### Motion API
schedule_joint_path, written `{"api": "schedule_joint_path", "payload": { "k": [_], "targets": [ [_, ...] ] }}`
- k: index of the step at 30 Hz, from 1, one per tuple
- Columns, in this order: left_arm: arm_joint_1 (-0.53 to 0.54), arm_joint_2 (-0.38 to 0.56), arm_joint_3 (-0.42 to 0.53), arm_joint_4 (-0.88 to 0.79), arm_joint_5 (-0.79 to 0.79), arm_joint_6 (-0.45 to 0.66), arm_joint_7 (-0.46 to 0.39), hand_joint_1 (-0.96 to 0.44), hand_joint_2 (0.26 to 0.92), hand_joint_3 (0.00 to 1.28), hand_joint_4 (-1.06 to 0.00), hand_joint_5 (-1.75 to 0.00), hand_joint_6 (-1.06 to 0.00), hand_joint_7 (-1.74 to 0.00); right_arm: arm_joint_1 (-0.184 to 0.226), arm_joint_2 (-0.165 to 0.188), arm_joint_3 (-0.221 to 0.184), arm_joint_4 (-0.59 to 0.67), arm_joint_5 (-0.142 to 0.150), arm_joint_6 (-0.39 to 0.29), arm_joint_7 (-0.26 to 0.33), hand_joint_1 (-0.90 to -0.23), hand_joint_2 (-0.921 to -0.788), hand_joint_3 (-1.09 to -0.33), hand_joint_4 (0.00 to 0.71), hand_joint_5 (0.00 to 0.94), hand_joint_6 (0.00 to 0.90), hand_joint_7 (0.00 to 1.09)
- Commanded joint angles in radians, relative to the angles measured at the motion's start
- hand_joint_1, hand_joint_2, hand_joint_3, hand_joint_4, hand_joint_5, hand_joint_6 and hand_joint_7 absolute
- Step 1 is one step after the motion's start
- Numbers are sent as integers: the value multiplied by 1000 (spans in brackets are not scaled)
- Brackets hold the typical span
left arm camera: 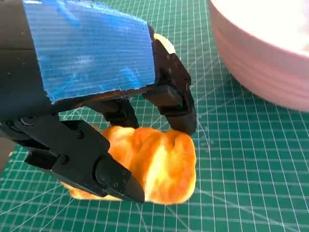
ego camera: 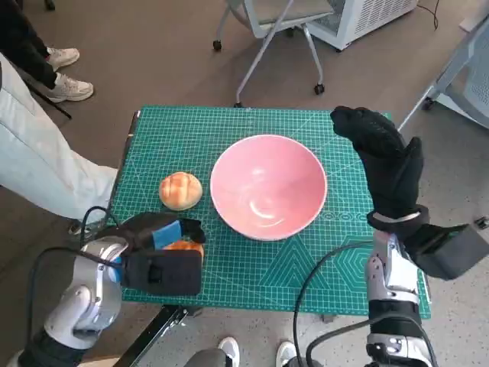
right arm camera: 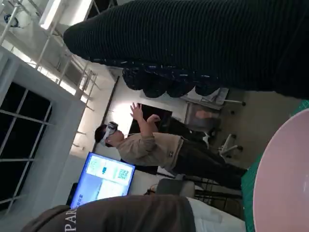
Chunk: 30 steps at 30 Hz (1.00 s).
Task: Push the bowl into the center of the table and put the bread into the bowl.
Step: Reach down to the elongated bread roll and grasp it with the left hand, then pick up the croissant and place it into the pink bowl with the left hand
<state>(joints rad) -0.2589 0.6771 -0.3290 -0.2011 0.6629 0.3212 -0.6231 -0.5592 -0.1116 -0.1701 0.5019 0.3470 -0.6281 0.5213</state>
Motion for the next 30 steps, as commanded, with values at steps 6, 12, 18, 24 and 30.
{"api": "schedule_joint_path", "payload": {
  "k": [6,12,18,24,30],
  "targets": [
    [40,-3,39,13,-8,-76,76,4,892,14,-816,-1080,-742,-999,31,4,3,4,-8,8,-4,-693,-921,-787,181,1,50,537],
    [46,-1,65,-5,-22,-103,85,3,896,17,-811,-1069,-725,-1033,32,3,3,6,-3,10,0,-693,-921,-789,180,1,44,537],
    [41,-1,105,-52,-52,-105,66,3,899,18,-806,-1029,-710,-1093,30,2,2,8,1,13,3,-694,-921,-787,181,1,44,537],
    [28,2,152,-121,-88,-82,36,4,899,17,-809,-1031,-709,-1090,29,2,0,7,4,17,4,-696,-921,-786,181,1,43,537],
    [7,1,200,-205,-114,-49,7,4,898,17,-815,-1026,-707,-1090,30,3,2,4,1,18,1,-696,-921,-786,181,1,43,536]
  ]
}}
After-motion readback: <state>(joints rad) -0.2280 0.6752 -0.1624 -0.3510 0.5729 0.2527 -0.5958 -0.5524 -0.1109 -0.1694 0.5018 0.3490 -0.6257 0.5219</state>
